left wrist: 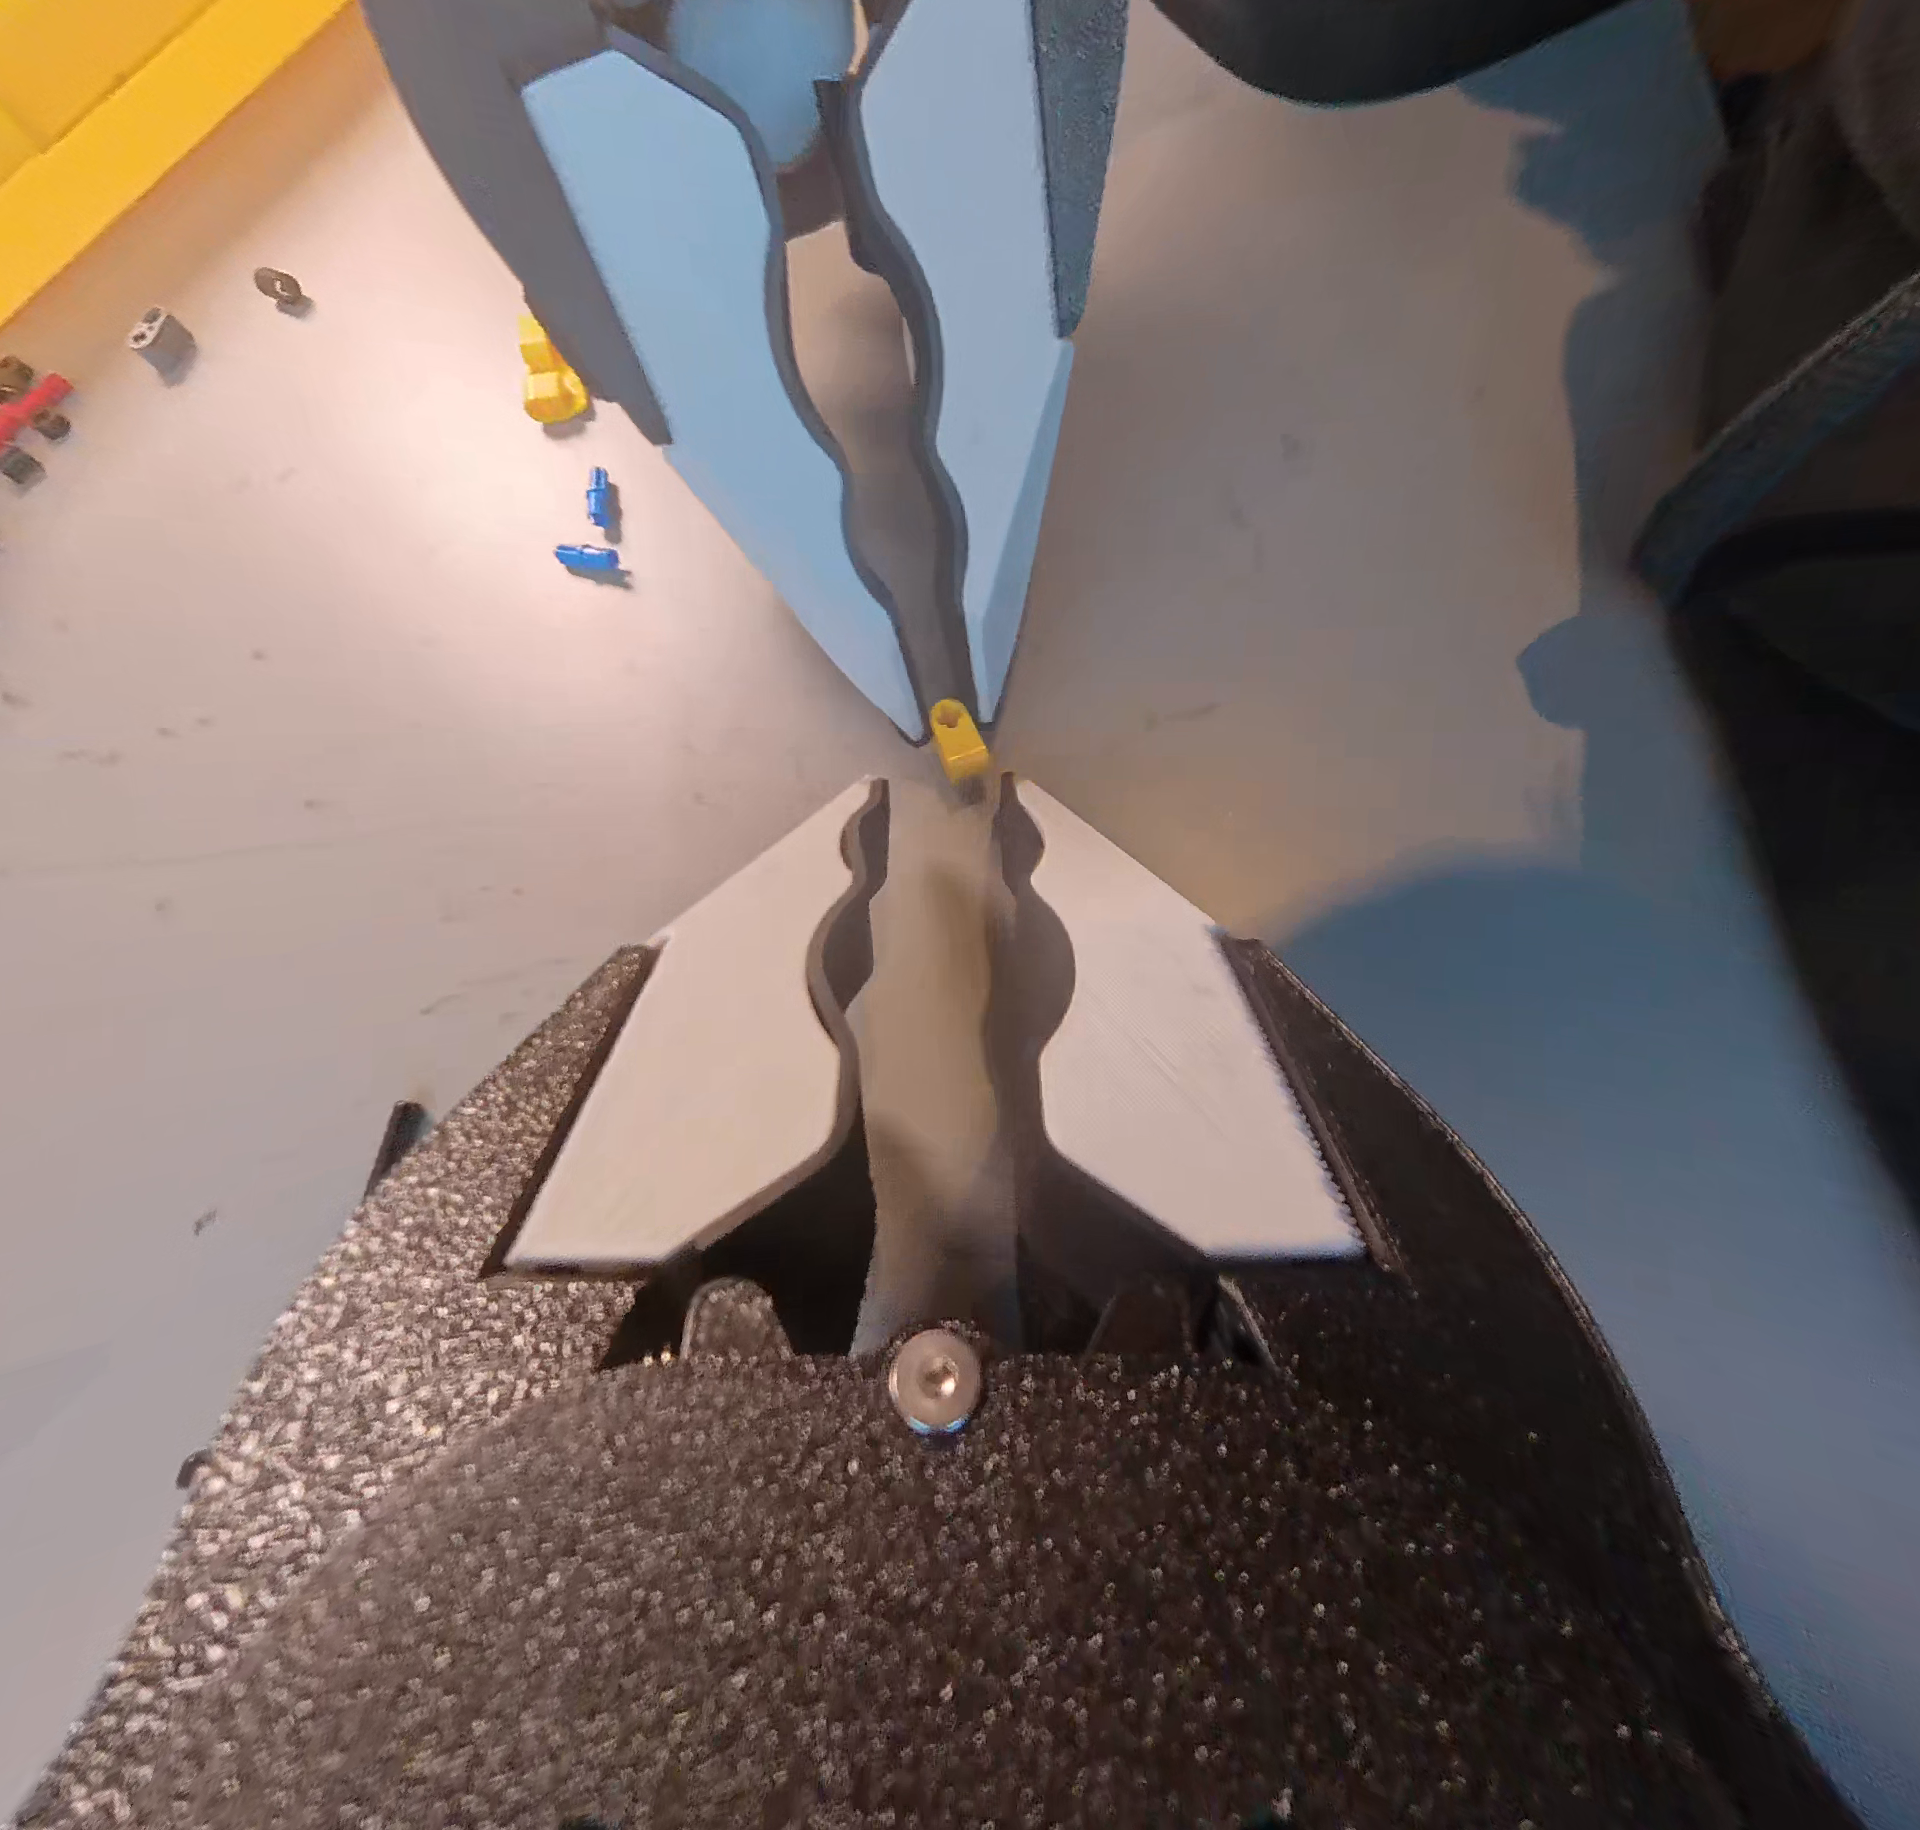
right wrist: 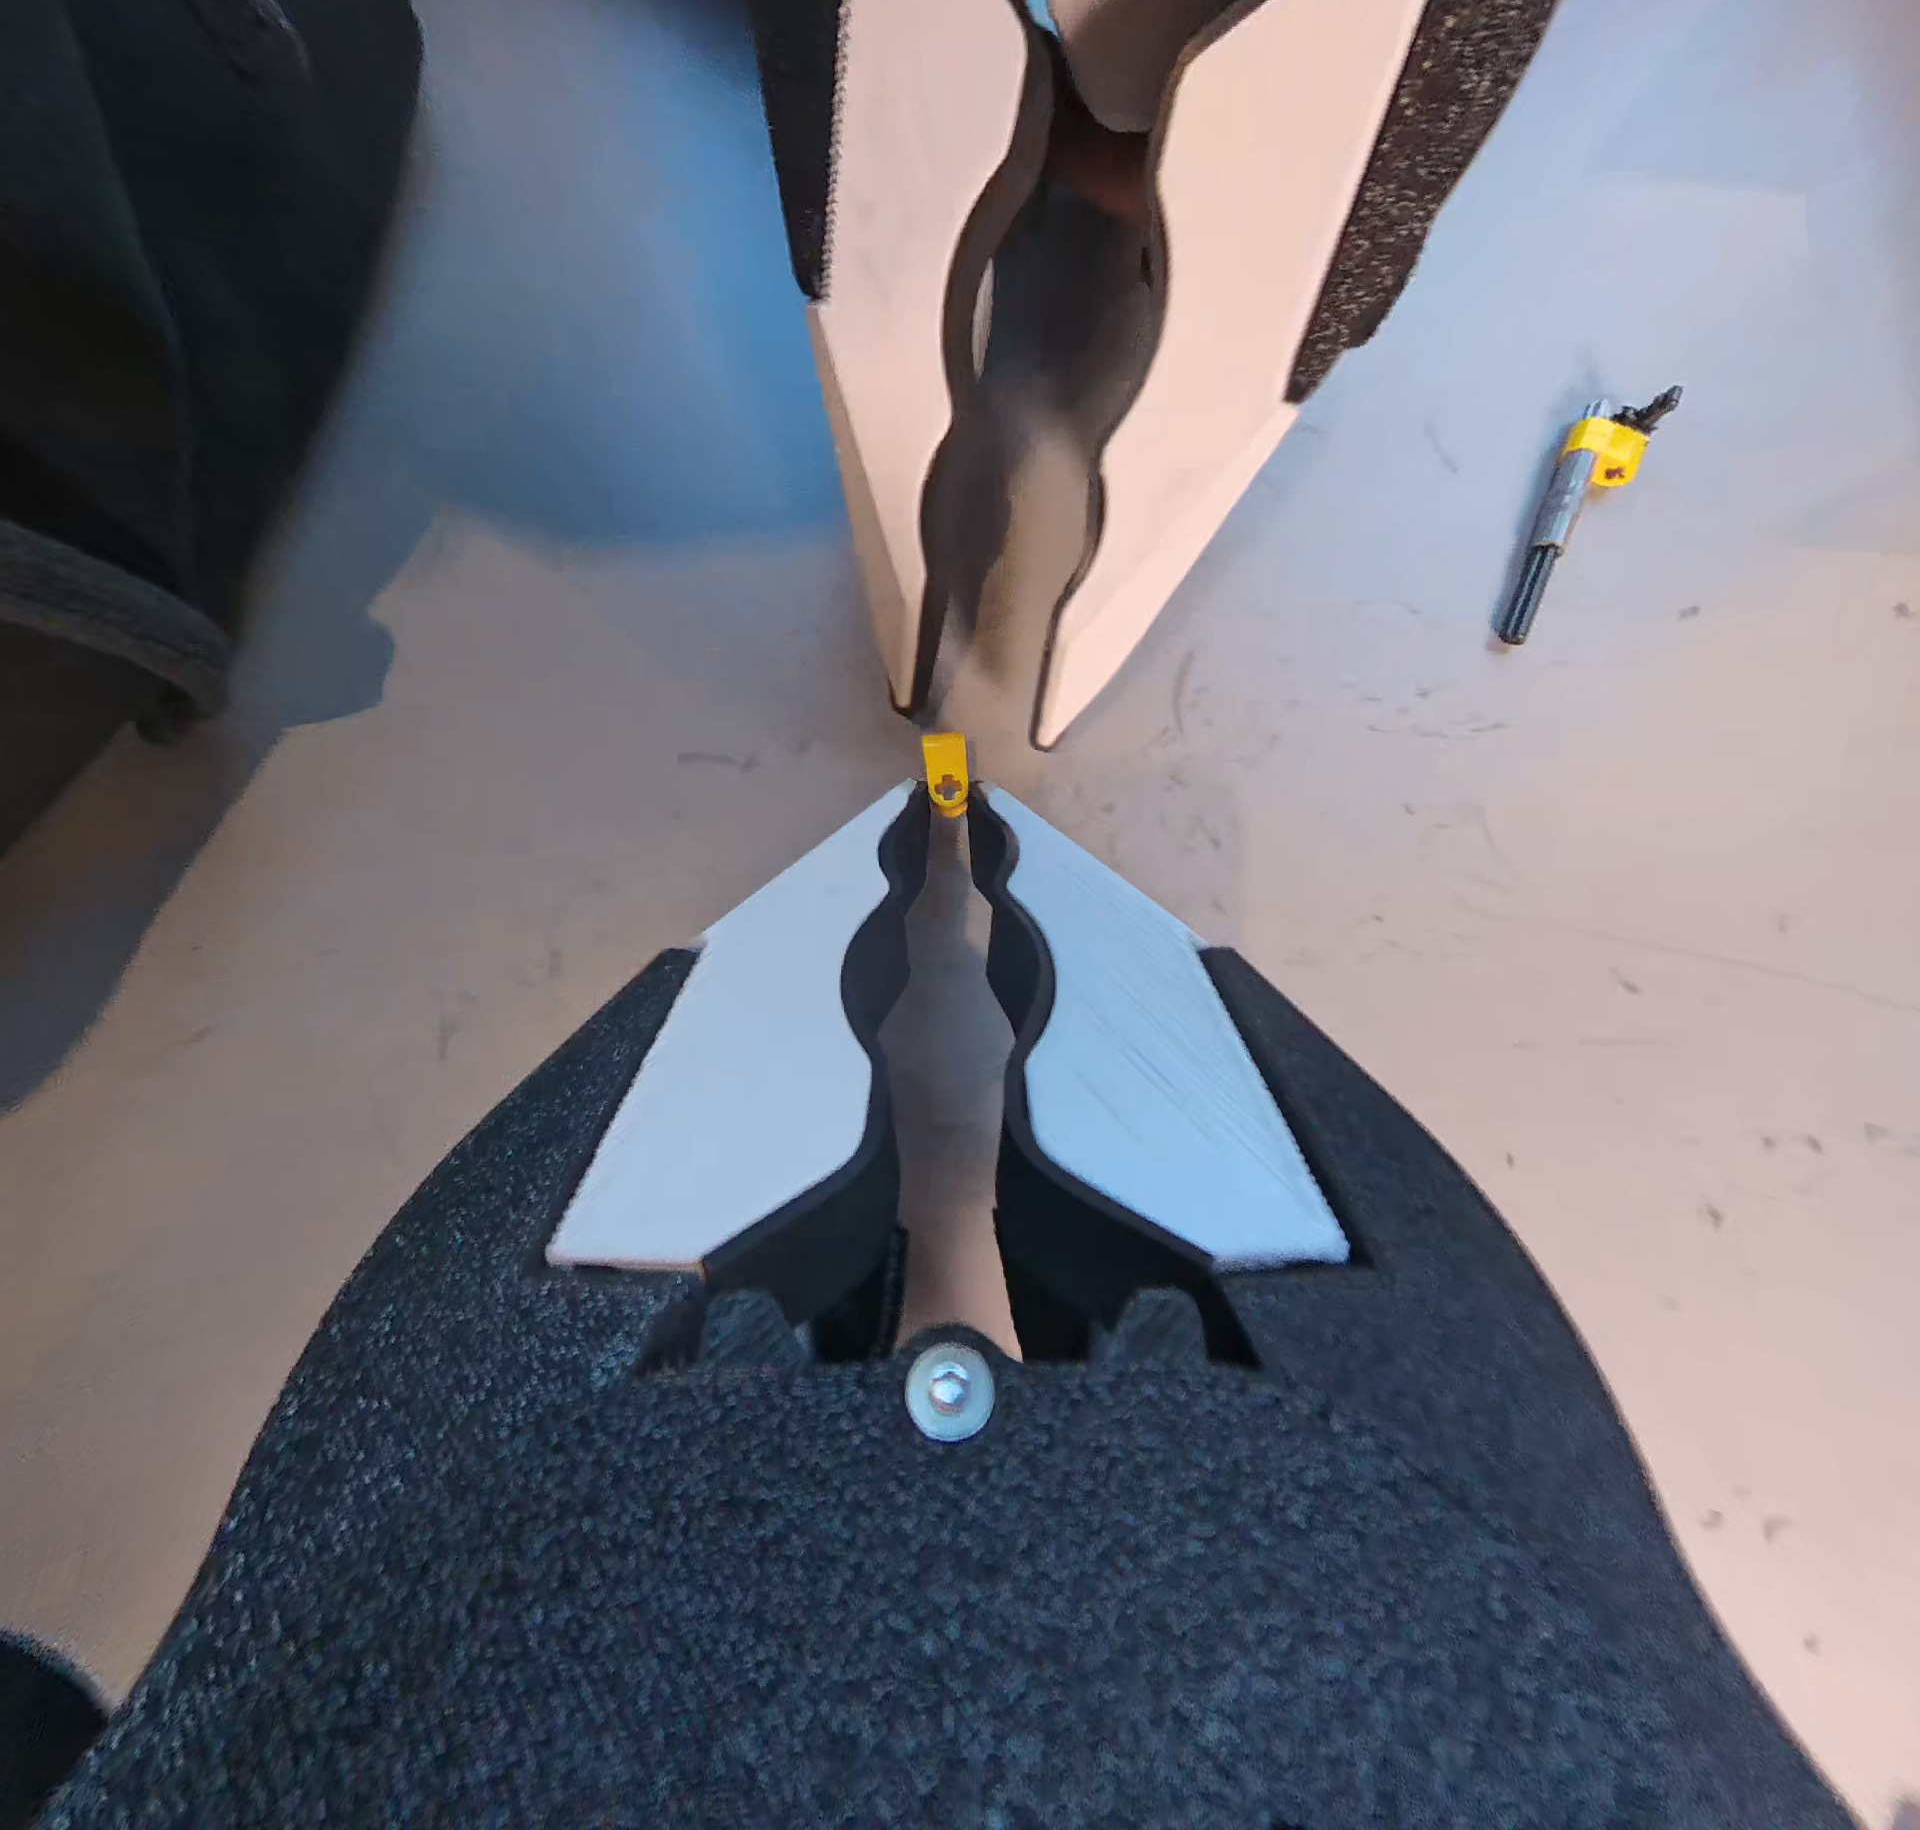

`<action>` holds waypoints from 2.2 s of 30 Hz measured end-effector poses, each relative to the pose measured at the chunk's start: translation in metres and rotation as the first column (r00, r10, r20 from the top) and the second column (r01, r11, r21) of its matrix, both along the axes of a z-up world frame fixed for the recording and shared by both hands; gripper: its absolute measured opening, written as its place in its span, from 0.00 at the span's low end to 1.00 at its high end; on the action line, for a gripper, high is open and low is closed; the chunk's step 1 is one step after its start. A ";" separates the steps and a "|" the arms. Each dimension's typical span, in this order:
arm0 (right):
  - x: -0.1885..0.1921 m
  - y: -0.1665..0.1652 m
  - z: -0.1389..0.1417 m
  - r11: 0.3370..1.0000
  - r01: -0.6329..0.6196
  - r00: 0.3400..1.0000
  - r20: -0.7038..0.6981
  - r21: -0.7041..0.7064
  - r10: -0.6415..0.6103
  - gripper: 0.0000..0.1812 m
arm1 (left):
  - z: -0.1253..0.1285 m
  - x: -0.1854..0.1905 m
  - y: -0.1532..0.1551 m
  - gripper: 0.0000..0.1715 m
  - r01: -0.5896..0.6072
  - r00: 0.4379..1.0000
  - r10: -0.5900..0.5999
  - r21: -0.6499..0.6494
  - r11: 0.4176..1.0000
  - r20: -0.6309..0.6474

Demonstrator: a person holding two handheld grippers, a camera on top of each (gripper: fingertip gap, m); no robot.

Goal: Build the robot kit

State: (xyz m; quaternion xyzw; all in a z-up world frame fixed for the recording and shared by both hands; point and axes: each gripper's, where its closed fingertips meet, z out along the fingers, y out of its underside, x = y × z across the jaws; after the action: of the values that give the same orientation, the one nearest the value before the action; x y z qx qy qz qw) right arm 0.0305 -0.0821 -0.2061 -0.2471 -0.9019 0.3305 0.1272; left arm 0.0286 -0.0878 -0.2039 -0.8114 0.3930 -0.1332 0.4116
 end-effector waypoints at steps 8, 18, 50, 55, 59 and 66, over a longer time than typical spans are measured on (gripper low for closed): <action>-0.021 0.027 0.005 0.988 0.151 0.985 -0.087 0.029 -0.148 0.05 | -0.005 0.004 -0.005 0.10 0.028 1.000 -0.028 -0.027 0.999 -0.011; 0.009 0.113 0.017 0.929 0.364 0.931 -0.054 0.066 -0.361 0.10 | 0.000 -0.012 0.014 0.19 -0.079 0.997 0.079 0.013 0.997 -0.010; 0.032 0.063 0.018 0.987 0.149 0.988 0.058 -0.064 -0.145 0.04 | 0.015 -0.023 0.084 0.13 -0.242 0.970 0.241 0.027 0.970 0.031; 0.040 0.070 0.016 0.983 0.172 0.984 0.067 -0.059 -0.168 0.04 | 0.003 -0.007 0.105 0.15 -0.152 0.988 0.151 -0.027 0.988 -0.038; 0.040 0.073 0.018 0.982 0.180 0.983 0.059 -0.060 -0.177 0.04 | -0.007 -0.004 0.110 0.16 -0.088 0.993 0.082 -0.068 0.994 -0.087; 0.039 0.076 0.014 0.981 0.189 0.981 0.065 -0.053 -0.185 0.04 | -0.010 -0.008 0.110 0.09 -0.116 0.991 0.109 -0.083 0.990 -0.080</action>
State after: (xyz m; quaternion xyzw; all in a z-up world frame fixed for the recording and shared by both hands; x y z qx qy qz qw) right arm 0.0699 -0.0057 -0.1922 -0.3443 -0.8680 0.3359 0.1234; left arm 0.0209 0.0224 -0.2136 -0.8540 0.3557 -0.0962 0.3673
